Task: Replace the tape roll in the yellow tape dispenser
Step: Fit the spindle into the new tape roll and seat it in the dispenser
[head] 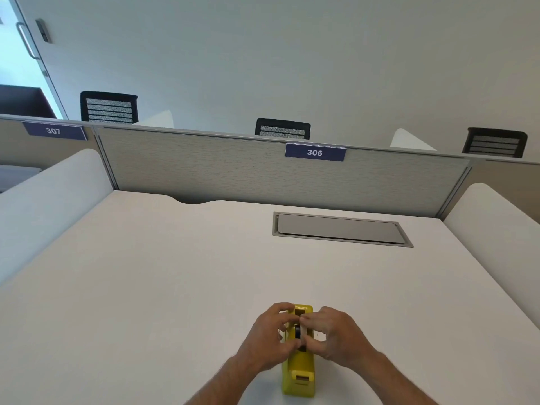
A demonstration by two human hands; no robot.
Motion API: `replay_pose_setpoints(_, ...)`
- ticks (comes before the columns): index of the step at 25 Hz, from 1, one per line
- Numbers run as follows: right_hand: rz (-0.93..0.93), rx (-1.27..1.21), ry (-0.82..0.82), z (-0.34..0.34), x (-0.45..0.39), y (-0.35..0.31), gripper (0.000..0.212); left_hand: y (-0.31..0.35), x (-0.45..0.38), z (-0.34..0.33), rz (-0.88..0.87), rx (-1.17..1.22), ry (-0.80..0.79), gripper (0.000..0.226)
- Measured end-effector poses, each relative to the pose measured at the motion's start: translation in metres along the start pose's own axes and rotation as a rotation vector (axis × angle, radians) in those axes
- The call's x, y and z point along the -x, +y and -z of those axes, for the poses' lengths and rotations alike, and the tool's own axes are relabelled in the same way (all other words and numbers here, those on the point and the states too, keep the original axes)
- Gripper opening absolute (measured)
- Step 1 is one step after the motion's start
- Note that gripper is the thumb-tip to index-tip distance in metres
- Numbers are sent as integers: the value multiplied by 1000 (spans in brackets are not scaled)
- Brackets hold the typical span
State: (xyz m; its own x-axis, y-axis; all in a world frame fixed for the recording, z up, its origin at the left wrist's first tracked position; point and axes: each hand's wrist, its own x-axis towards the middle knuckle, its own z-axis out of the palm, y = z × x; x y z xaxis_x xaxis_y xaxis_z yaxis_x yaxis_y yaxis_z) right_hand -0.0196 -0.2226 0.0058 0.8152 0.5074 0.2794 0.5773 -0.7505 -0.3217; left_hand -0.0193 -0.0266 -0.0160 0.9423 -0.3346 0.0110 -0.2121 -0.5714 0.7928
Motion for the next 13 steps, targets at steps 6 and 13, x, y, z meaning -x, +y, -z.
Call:
replay_pose_setpoints(6,15,-18,-34,4,0,0,11,1,-1,-1,14,-13,-7,46)
replay_pose_setpoints(13,6,-32,-11,7,-4,2,8,2,-1,-1,-7,-22,-1,44)
